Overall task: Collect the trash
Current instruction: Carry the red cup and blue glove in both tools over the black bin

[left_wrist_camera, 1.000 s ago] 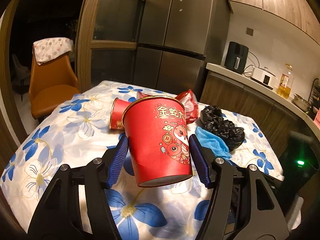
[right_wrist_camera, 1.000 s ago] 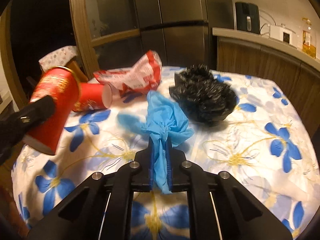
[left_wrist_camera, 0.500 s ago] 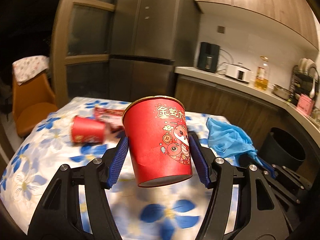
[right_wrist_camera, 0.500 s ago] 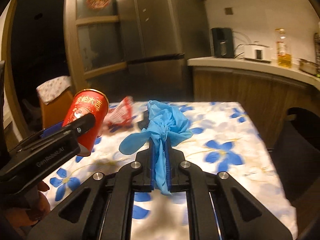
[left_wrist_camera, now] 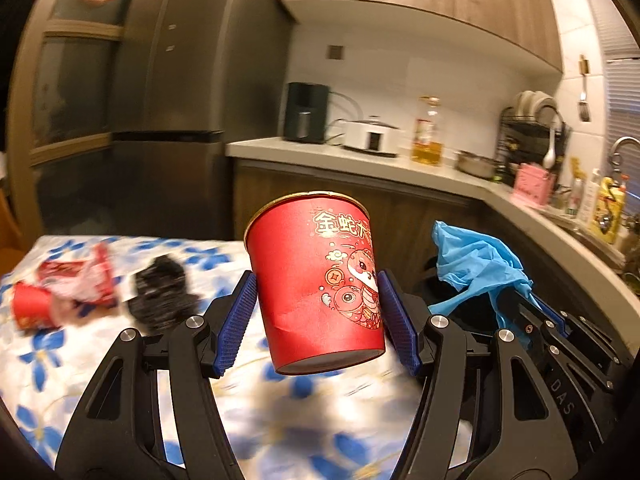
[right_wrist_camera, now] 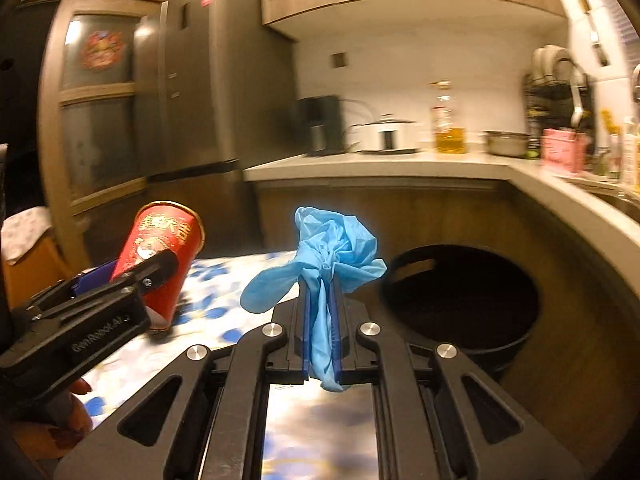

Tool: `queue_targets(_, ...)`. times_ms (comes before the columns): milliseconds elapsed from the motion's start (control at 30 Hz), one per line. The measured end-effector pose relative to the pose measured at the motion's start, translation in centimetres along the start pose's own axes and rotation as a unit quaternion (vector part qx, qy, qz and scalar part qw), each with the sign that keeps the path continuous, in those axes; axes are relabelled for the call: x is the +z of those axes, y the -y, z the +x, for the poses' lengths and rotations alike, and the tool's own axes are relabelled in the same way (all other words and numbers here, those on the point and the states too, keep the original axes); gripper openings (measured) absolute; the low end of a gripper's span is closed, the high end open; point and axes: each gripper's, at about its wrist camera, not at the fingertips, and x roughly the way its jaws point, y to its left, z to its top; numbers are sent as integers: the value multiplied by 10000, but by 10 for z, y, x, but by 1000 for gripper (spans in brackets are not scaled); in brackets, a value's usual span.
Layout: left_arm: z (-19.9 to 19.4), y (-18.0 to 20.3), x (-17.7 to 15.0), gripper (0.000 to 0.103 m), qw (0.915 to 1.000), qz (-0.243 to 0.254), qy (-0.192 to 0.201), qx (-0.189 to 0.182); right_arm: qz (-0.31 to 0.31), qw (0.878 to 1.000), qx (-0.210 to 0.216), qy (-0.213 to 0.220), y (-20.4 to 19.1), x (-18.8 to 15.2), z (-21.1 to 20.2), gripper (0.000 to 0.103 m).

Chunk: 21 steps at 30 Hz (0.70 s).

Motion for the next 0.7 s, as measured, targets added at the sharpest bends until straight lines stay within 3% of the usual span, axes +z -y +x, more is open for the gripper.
queue_targets(300, 40, 82, 17, 61, 9979, 237, -10, -607, 308, 9968, -684, 280, 68, 21, 1, 9)
queue_targets(700, 77, 139, 25, 61, 9955, 538, -47, -785, 402, 9942, -941, 318, 101, 23, 5, 9)
